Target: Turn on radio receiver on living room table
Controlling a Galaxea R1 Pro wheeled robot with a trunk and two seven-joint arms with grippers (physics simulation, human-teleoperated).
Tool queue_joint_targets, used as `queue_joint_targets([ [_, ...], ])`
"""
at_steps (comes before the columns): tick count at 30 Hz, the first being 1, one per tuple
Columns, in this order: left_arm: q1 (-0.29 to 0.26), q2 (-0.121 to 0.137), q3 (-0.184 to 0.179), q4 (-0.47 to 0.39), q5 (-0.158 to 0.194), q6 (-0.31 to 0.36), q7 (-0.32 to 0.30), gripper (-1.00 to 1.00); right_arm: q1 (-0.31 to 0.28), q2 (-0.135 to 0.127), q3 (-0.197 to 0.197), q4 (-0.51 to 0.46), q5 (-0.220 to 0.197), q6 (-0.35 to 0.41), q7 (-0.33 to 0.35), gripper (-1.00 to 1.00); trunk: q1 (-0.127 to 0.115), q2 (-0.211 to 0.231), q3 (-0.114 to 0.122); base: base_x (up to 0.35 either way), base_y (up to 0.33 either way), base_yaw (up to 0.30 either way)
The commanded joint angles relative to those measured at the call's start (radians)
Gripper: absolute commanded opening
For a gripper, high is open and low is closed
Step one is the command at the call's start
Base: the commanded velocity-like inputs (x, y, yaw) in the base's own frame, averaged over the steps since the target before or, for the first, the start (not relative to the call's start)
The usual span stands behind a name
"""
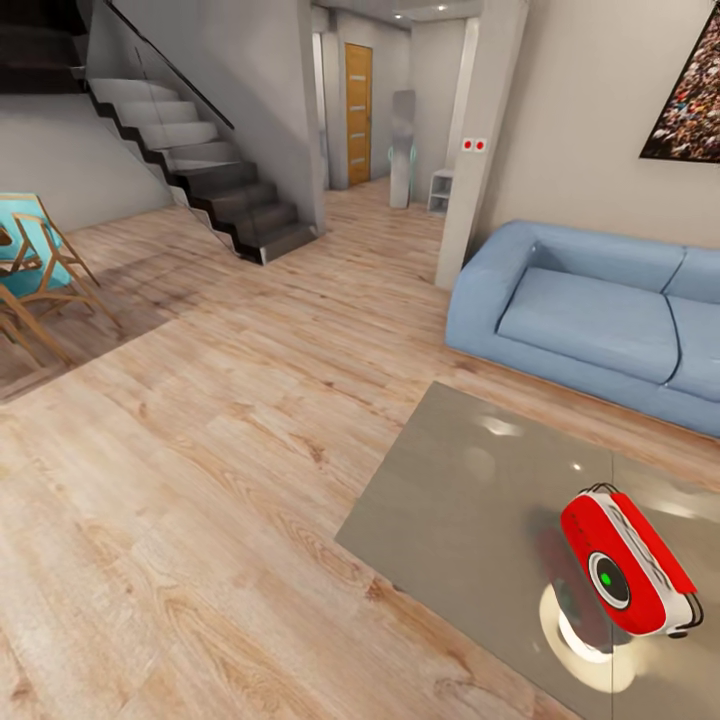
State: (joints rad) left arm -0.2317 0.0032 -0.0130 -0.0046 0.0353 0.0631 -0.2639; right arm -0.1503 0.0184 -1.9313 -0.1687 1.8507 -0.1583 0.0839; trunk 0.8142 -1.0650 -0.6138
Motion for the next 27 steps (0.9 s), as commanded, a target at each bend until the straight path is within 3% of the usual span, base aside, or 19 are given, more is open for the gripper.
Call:
queue_joint_targets([
  [1, 0.001, 0.0, 0.0, 0.0, 0.0, 0.0, 0.0, -1.0, 0.0, 0.0, 0.0, 0.0, 0.0, 0.0, 0.0, 1.0, 0.0, 0.0, 0.002, 0.0, 0.0, 0.0],
  [10, 0.013, -0.002, 0.001, 0.0, -0.001, -0.024, 0.0, -1.0, 0.0, -0.002, -0.001, 0.029, 0.001, 0.001, 0.0, 1.0, 0.0, 0.0, 0.016, 0.0, 0.0, 0.0],
  [17, 0.017, -0.012, 0.002, -0.001, 0.004, -0.118, 0.0, -1.0, 0.0, -0.004, -0.001, 0.038, 0.0, 0.0, 0.0, 1.0, 0.0, 0.0, 0.026, 0.0, 0.0, 0.0],
  [27, 0.017, -0.007, 0.004, -0.006, 0.001, -0.13, 0.0, -1.0, 0.0, -0.005, -0.002, 0.038, -0.002, 0.0, 0.0, 1.0, 0.0, 0.0, 0.028, 0.0, 0.0, 0.0],
])
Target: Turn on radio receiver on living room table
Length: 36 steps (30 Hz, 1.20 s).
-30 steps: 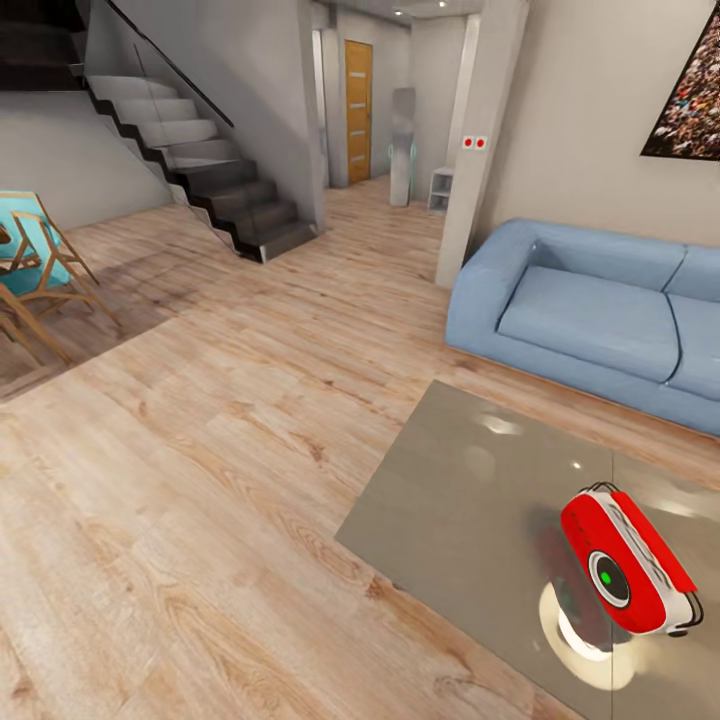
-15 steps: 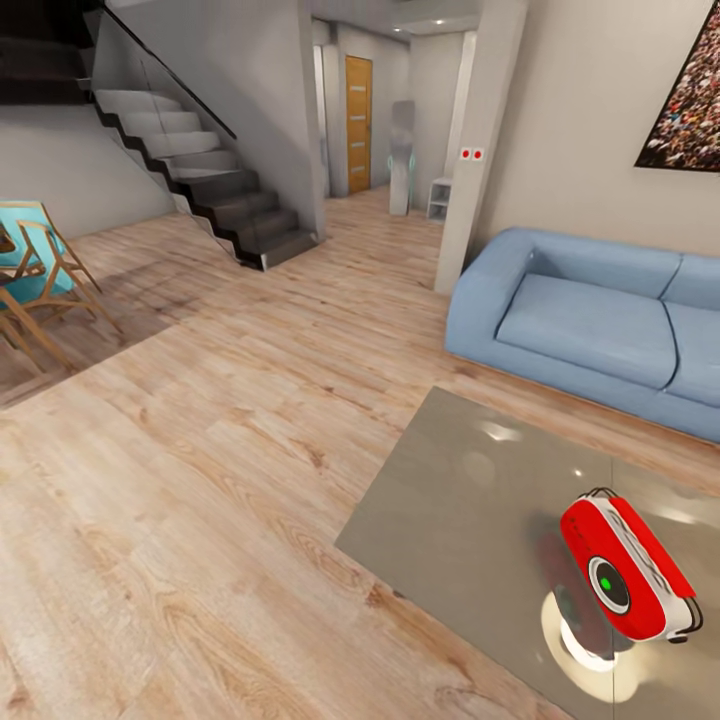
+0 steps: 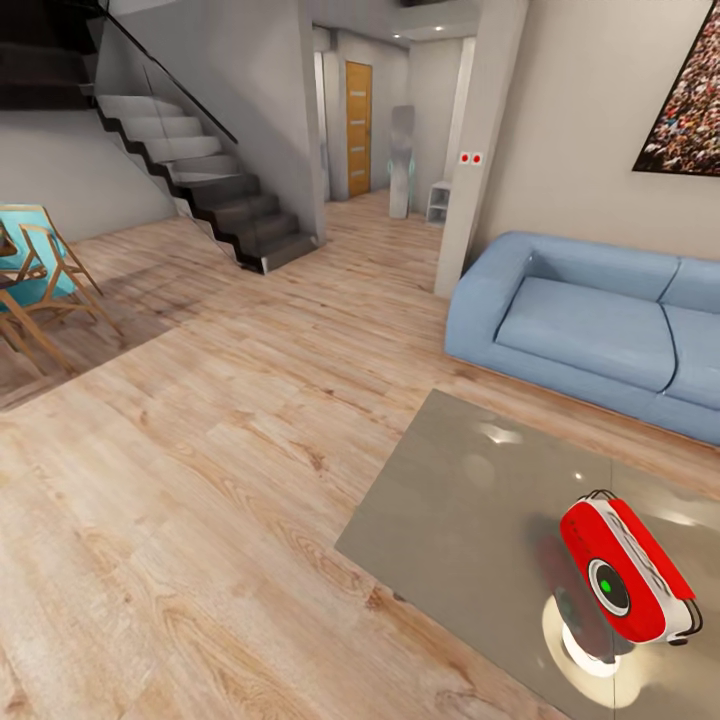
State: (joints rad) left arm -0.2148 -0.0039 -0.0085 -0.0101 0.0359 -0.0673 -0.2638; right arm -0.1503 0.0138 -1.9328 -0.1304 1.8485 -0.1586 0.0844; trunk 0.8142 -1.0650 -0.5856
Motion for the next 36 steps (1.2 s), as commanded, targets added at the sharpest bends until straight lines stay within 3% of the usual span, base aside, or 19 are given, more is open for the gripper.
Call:
queue_joint_targets([
  [1, 0.0, 0.001, 0.0, -0.001, -0.001, -0.001, 0.0, -1.0, 0.0, 0.0, 0.0, 0.0, 0.0, -0.001, 0.0, 1.0, 0.0, 0.0, 0.0, 0.0, 0.0, 0.0],
  [15, 0.0, 0.013, -0.002, -0.005, -0.005, -0.003, 0.0, -1.0, 0.0, 0.002, 0.0, 0.0, -0.001, 0.002, 0.0, 1.0, 0.0, 0.0, 0.018, 0.0, 0.0, 0.045],
  [36, 0.0, 0.014, -0.003, -0.005, -0.005, -0.003, 0.0, -1.0, 0.0, -0.003, 0.0, 0.002, -0.008, 0.002, 0.0, 1.0, 0.0, 0.0, 0.02, 0.0, 0.0, 0.003],
])
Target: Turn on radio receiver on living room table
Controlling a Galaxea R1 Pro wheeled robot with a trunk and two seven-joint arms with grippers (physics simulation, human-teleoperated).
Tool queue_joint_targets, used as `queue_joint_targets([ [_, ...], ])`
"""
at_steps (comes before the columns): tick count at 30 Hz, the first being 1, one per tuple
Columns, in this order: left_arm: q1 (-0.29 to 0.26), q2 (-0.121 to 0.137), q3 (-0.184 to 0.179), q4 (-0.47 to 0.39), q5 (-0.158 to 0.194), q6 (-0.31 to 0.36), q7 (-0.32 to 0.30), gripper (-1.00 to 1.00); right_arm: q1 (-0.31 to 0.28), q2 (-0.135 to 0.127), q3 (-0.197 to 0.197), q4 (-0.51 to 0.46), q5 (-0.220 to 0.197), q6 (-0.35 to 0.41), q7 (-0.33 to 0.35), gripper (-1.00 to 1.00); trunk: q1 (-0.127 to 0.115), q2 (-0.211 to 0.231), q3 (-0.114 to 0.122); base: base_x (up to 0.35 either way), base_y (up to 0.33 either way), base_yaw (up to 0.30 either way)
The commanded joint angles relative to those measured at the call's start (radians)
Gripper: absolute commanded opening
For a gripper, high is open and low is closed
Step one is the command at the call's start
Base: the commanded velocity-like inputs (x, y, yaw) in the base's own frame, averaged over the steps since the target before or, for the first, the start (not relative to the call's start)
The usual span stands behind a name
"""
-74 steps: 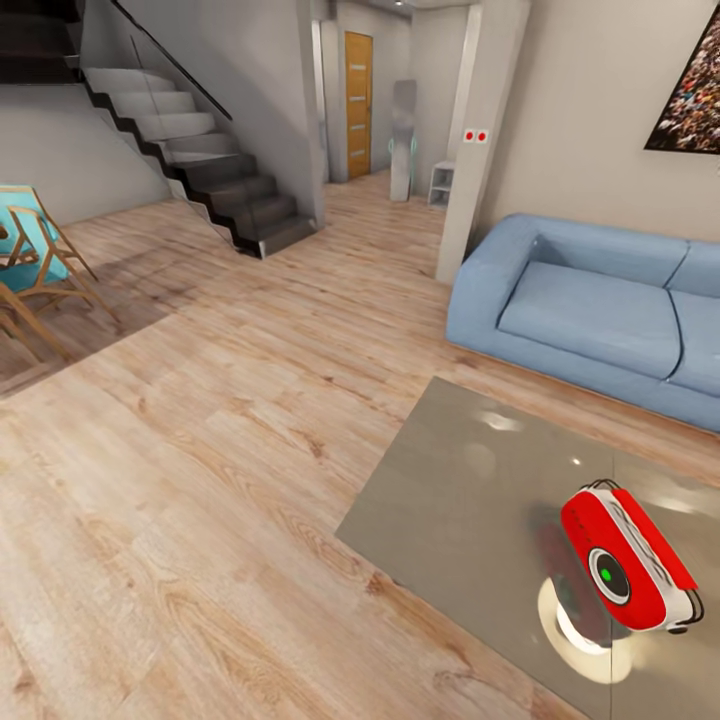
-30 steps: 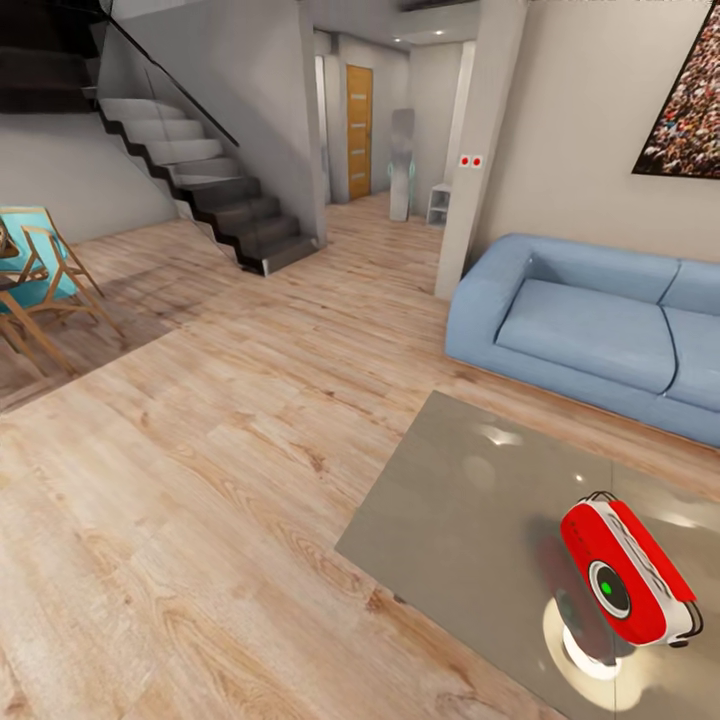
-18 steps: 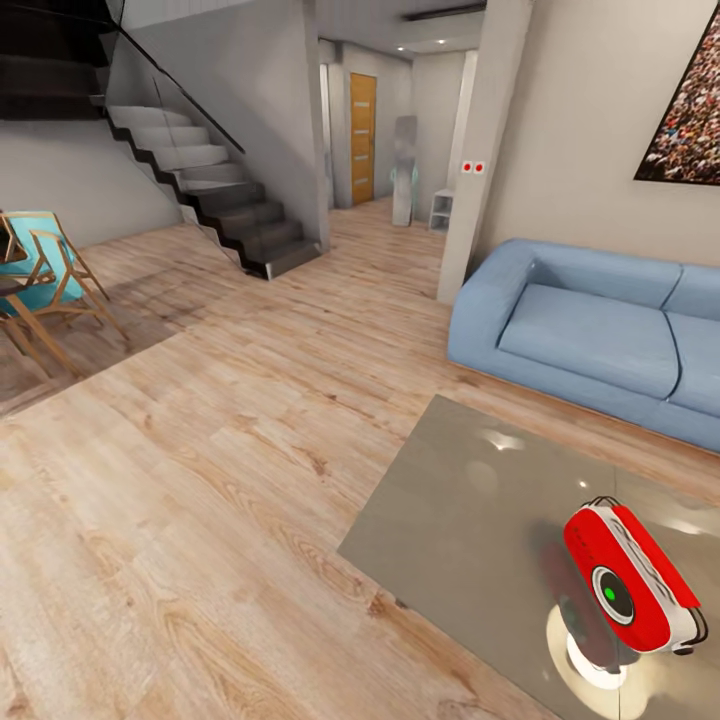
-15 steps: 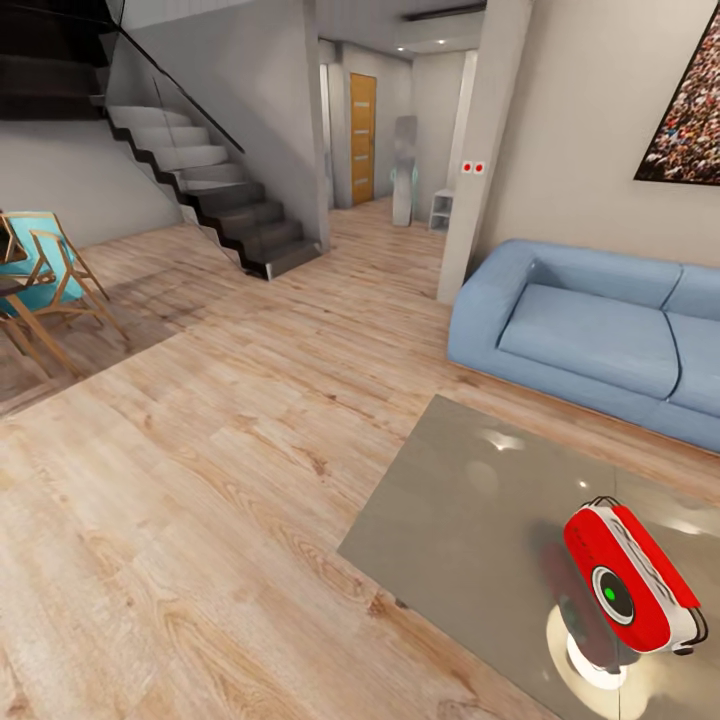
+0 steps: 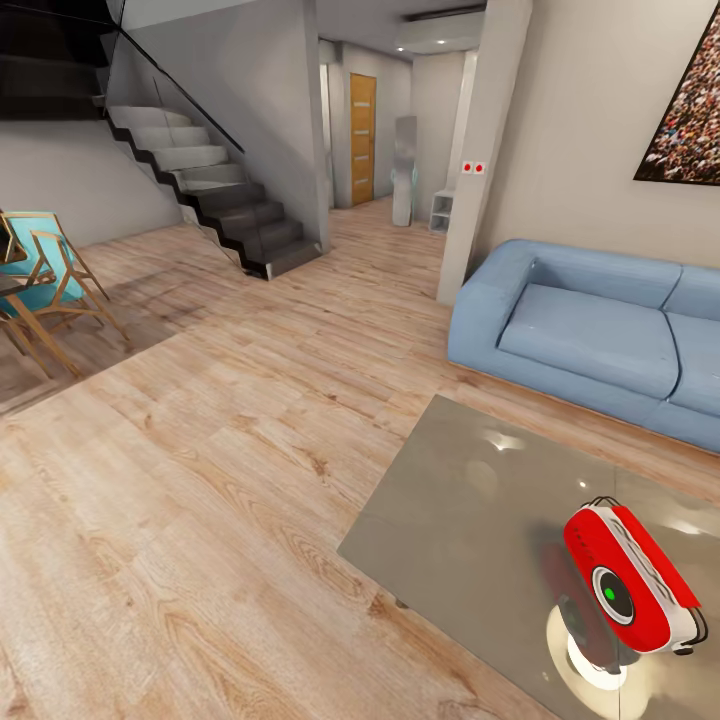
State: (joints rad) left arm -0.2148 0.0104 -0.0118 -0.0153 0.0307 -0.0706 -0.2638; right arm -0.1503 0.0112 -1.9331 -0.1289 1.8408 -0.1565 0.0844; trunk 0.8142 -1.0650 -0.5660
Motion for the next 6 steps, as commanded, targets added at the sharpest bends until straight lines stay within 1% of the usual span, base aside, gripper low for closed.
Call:
queue_joint_targets([
  [1, 0.0, 0.0, 0.0, 0.0, 0.0, 0.0, 0.0, -1.0, 0.0, 0.0, 0.001, 0.0, 0.0, 0.0, 0.0, 1.0, 0.0, 0.0, 0.0, 0.0, 0.0, 0.0],
  [6, 0.0, 0.0, 0.0, 0.0, 0.0, 0.0, 0.0, -1.0, 0.0, 0.0, 0.001, 0.0, 0.001, 0.0, 0.0, 1.0, 0.0, 0.0, 0.0, 0.0, 0.0, 0.0],
])
